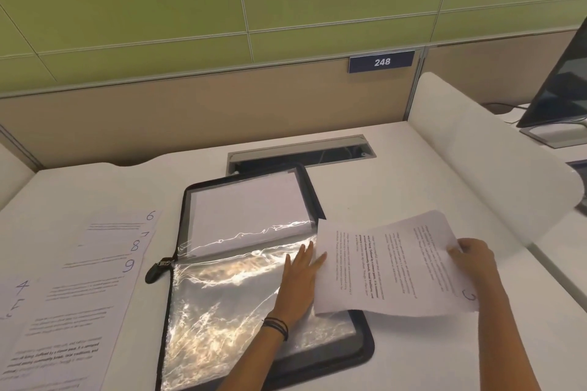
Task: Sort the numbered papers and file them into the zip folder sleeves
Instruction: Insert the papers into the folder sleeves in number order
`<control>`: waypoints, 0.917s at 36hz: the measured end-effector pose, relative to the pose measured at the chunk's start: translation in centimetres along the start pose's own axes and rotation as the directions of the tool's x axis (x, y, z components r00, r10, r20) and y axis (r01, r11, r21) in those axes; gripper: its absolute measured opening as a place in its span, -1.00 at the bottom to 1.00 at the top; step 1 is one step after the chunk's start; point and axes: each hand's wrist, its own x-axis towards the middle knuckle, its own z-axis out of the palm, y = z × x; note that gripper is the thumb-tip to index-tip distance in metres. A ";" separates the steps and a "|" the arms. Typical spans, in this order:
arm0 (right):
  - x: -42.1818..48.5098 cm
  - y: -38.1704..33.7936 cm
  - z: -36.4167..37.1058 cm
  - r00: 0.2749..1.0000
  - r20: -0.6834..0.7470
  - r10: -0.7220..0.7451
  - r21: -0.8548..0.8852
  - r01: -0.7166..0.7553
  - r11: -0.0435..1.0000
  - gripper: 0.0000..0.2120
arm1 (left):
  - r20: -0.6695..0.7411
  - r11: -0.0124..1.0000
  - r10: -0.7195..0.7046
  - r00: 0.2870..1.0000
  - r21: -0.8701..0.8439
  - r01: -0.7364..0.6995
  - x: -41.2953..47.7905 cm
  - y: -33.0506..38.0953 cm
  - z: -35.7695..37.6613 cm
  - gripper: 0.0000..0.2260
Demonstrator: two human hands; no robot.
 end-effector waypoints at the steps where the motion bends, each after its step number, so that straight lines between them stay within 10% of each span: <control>1: 0.1 0.1 0.1 1.000 0.017 0.011 -0.005 -0.011 1.000 -0.85 | 0.011 1.000 0.014 1.000 0.003 -0.014 0.0 -0.1 0.1 -0.61; 10: 0.9 -0.6 3.5 1.000 0.001 0.009 -0.039 -0.009 0.999 -0.23 | -0.073 0.997 0.024 0.997 -0.068 -0.029 0.0 0.6 -1.1 -0.31; 15: 0.7 -3.0 7.3 0.932 0.060 -0.358 -0.005 0.359 0.933 -0.36 | -0.130 0.998 0.040 0.991 -0.048 -0.047 0.8 0.9 -1.6 -0.62; 19: -0.4 -5.9 9.9 0.808 0.246 -0.536 0.060 0.539 0.840 -0.49 | -0.158 1.000 -0.018 0.987 -0.026 0.014 1.9 1.3 -1.5 -0.35; 25: -1.0 -9.4 12.4 0.717 0.446 -0.536 0.056 0.575 0.816 -0.42 | -0.150 0.989 -0.083 0.985 0.109 0.100 3.3 1.5 -0.9 -0.82; 33: -0.5 -10.4 14.6 0.689 0.510 -0.515 0.008 0.595 0.804 -0.38 | -0.124 0.982 -0.122 0.985 0.128 0.138 4.8 1.3 0.0 -0.55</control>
